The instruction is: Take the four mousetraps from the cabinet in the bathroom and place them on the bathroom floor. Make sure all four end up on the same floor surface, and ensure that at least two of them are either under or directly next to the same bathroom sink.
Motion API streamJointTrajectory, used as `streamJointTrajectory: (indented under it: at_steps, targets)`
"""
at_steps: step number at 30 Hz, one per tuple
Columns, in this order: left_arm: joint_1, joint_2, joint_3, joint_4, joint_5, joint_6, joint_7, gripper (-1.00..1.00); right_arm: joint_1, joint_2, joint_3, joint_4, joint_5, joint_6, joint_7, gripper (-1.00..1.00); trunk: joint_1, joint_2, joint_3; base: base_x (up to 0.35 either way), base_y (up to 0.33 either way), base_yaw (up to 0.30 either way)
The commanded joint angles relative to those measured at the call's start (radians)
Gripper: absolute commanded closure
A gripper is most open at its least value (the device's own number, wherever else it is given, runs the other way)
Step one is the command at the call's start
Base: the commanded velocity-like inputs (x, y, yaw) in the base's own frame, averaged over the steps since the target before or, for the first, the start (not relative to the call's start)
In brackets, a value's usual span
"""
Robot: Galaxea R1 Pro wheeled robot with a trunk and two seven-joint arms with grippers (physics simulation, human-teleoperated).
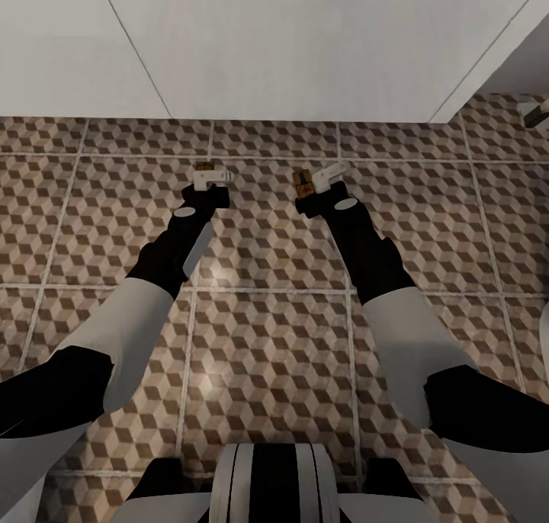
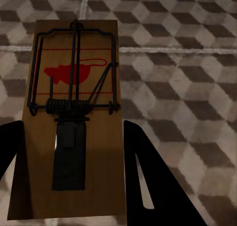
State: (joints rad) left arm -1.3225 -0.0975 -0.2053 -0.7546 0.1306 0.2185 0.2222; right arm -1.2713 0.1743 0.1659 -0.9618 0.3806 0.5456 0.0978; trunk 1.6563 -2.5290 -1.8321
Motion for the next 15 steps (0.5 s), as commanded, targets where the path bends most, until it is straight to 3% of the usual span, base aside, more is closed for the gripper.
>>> streamJointTrajectory:
  at_steps: [1,5,15]
  targets:
    - [0.0,0.001,-0.005,-0.002,0.007,0.005,0.009,1.0,0.0,0.0,0.0,-0.002,0.01,0.005,0.007,1.0,0.0,0.0,-0.001,0.013,0.0,0.0]
    - [0.004,0.001,-0.005,-0.002,0.007,0.005,0.009,1.0,0.0,0.0,0.0,-0.002,0.01,0.005,0.007,1.0,0.0,0.0,-0.001,0.052,0.0,0.0]
    - [0.006,0.001,-0.005,-0.003,0.007,0.005,0.011,1.0,0.0,0.0,0.0,-0.002,0.009,0.007,0.006,1.0,0.0,0.0,-0.001,0.226,0.0,0.0]
